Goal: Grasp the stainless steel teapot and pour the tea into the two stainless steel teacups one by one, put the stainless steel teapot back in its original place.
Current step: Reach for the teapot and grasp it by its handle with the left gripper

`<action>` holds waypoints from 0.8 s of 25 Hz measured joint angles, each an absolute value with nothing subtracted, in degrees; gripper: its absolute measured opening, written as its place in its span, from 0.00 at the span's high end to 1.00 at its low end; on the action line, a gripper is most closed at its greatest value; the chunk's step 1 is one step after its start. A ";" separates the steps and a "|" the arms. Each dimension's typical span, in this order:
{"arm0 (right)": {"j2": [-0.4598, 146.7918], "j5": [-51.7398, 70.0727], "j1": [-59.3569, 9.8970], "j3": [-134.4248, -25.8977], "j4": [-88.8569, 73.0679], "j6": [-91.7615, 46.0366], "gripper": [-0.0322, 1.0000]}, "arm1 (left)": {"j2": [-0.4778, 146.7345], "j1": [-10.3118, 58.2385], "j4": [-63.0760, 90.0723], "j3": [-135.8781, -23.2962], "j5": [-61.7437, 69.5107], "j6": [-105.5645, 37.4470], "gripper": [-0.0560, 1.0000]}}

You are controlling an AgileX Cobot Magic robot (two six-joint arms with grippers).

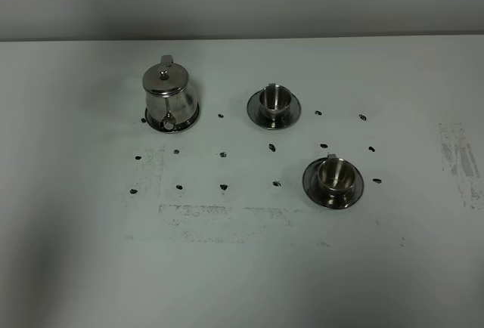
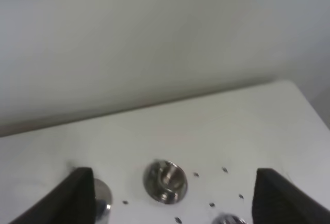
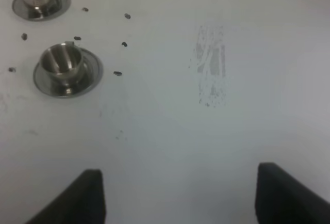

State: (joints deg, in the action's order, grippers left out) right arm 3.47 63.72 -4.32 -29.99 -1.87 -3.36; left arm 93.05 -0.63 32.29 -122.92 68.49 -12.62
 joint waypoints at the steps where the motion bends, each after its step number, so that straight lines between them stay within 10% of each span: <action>1: 3.47 63.72 -4.32 -29.99 -1.87 -3.36 0.40 | 93.78 0.97 31.45 -122.92 68.49 -12.85 0.38; 20: 3.47 63.72 -4.32 -29.99 -1.87 -3.36 0.40 | 106.66 20.98 13.96 -122.90 68.49 -10.80 0.40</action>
